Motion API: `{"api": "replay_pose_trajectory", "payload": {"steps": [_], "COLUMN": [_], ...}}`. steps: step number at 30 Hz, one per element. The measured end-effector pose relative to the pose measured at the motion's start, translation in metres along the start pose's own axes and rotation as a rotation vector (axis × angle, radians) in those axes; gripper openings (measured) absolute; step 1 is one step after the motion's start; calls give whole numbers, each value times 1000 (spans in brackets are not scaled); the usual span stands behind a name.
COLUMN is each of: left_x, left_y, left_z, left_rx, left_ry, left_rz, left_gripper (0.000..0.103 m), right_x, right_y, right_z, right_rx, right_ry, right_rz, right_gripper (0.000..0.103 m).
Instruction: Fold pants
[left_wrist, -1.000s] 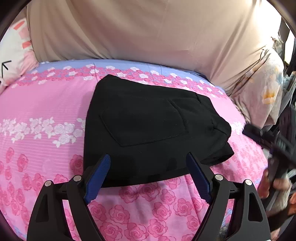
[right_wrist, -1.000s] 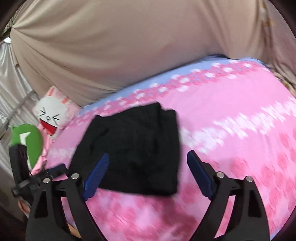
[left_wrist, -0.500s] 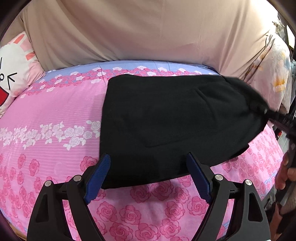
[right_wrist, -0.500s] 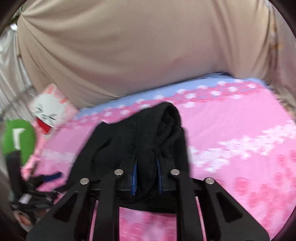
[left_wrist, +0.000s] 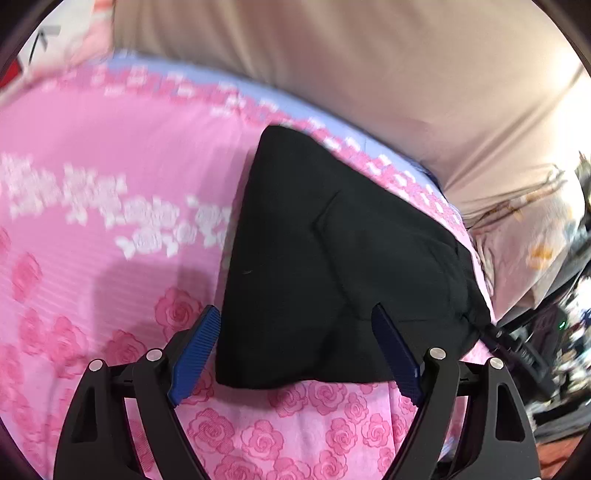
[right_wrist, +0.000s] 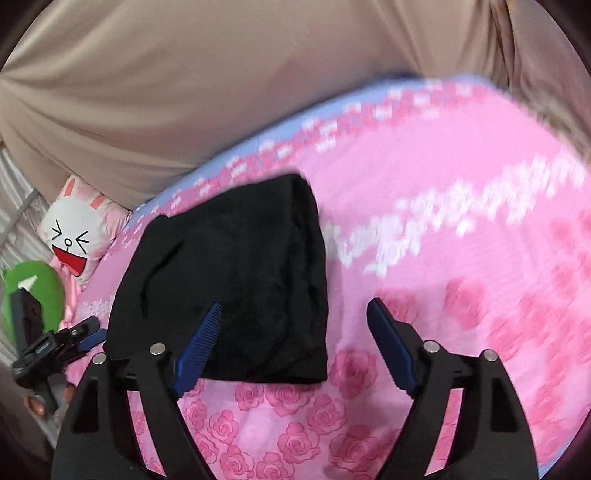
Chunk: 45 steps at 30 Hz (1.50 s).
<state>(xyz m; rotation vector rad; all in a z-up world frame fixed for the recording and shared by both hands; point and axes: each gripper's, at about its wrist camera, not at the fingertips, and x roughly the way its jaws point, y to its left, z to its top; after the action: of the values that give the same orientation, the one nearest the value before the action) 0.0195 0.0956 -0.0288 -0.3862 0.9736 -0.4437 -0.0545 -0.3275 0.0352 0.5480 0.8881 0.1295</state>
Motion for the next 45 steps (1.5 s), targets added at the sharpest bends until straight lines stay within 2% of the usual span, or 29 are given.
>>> {"api": "replay_pose_trajectory", "payload": {"steps": [2, 3, 4, 5, 7, 8, 9, 11, 14, 15, 17, 18, 20, 22, 23, 24, 26, 27, 28, 29, 30, 31, 32, 35, 37, 38, 41, 42, 45], "left_x": [12, 17, 20, 23, 23, 18, 10, -13, -41, -43, -37, -34, -46, -69, -79, -84, -91, -87, -81, -75, -67, -59, -54, -53, -51, -48, -29, -20, -8], "left_y": [7, 9, 10, 11, 10, 8, 7, 4, -4, -4, 2, 4, 2, -16, -27, -36, -57, -68, -74, -80, -86, -91, -95, -102, -102, -101, -92, -86, -71], "left_z": [1, 2, 4, 5, 7, 8, 7, 8, -8, -15, -30, -33, -36, -33, -31, -31, -33, -34, -34, -34, -36, -38, -40, -49, -51, -51, -54, -55, -56], "left_rx": [-43, -59, -68, -79, -70, -57, -49, -45, 19, 31, 45, 43, 51, 116, 151, 177, 236, 264, 279, 292, 306, 319, 330, 362, 363, 362, 354, 349, 320], "left_ry": [29, 25, 27, 33, 35, 35, 30, 16, 23, 35, 65, 69, 28, -76, -118, -144, -199, -203, -194, -185, -175, -165, -163, -172, -163, -152, -118, -97, -63], "left_rz": [-23, -32, -45, -62, -66, -51, -63, -91, -82, -67, -11, 11, 35, 106, 128, 136, 148, 158, 163, 168, 176, 195, 216, 232, 232, 236, 294, 325, 337], "left_gripper": [82, 82, 83, 83, 56, 25, 15, 13, 13, 15, 18, 18, 18, 17, 27, 42, 54, 54, 54, 54, 54, 54, 54, 54, 55, 57, 57, 57, 63], "right_x": [15, 23, 28, 31, 24, 13, 3, -24, -43, -39, -26, -26, -38, -55, -60, -60, -51, -38, -33, -19, -12, -12, -18, -62, -75, -70, -5, 0, -35], "right_y": [-7, -8, -7, -6, 5, 11, 16, 34, 44, 39, 22, 15, 7, 15, 22, 26, 31, 32, 31, 33, 35, 41, 49, 88, 101, 100, 57, 49, 40], "right_z": [-4, -5, -8, -8, -5, -3, -3, -7, -20, -29, -44, -45, -43, -31, -23, -19, -10, -7, -7, -7, -8, -7, -6, 0, -1, -2, -15, -18, -18], "right_rx": [56, 84, 95, 101, 62, 46, 33, -24, -87, -93, -99, -84, -31, -65, -103, -119, -129, -120, -119, -128, -136, -140, -156, -238, -300, -307, -290, -260, -167], "right_ry": [38, 53, 65, 67, 40, 22, 9, -13, 3, 34, 60, 55, 16, -47, -77, -89, -85, -60, -50, -30, -5, -5, -29, -156, -188, -180, -9, 6, -72], "right_rz": [55, 109, 147, 151, 147, 164, 175, 194, 170, 150, 5, -10, 34, 15, -1, -6, -11, -4, 6, 12, 17, 22, 31, 80, 74, 46, -205, -198, -71], "right_gripper": [84, 80, 61, 60, 41, 39, 37, 37, 41, 49, 59, 65, 67, 73, 77, 86, 88, 88, 83, 68, 33, 21, 14, 12, 12, 12, 17, 27, 28]}}
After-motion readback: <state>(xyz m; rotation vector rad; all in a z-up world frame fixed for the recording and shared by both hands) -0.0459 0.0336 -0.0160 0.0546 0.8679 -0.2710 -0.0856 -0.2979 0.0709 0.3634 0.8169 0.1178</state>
